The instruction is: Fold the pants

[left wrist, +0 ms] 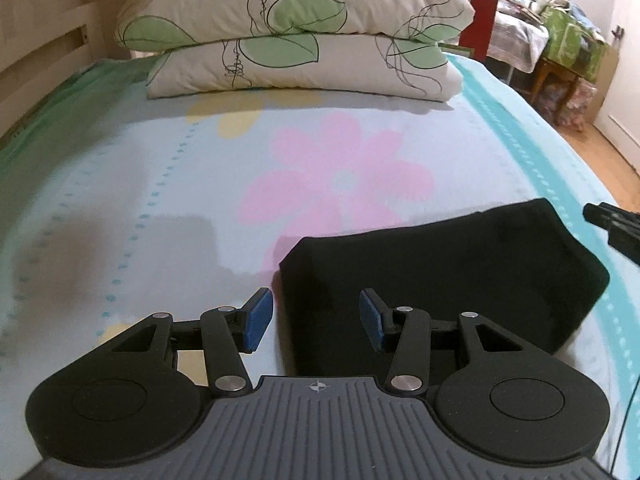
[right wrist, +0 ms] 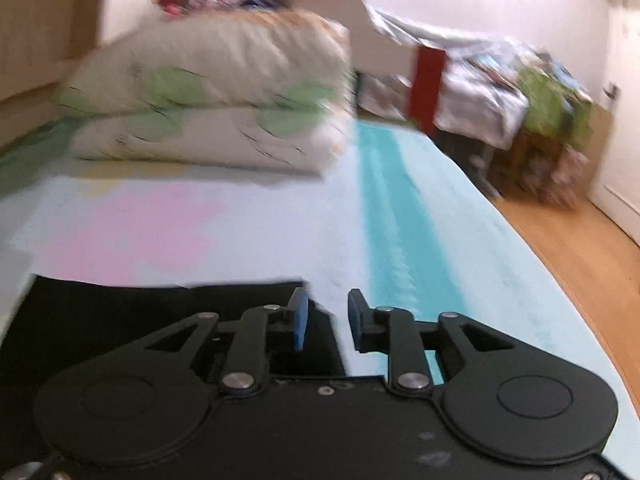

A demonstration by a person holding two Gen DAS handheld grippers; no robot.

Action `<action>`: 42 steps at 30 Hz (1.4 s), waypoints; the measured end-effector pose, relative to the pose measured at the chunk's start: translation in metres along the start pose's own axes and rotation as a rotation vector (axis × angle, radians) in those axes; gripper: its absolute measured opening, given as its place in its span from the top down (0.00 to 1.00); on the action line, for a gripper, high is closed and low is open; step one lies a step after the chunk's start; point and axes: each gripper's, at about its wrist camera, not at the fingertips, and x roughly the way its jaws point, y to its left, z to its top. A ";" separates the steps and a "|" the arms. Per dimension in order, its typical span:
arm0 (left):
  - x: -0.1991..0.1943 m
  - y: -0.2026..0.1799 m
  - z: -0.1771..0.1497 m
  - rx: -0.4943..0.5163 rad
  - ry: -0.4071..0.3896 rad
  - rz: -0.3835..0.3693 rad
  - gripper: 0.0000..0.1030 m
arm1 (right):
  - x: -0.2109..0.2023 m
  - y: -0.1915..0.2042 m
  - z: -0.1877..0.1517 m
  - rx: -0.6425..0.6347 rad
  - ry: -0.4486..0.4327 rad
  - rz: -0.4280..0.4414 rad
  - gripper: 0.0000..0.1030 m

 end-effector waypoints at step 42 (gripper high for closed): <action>0.067 0.037 0.017 -0.086 0.096 0.163 0.60 | 0.042 0.021 -0.050 -0.055 0.128 0.053 0.78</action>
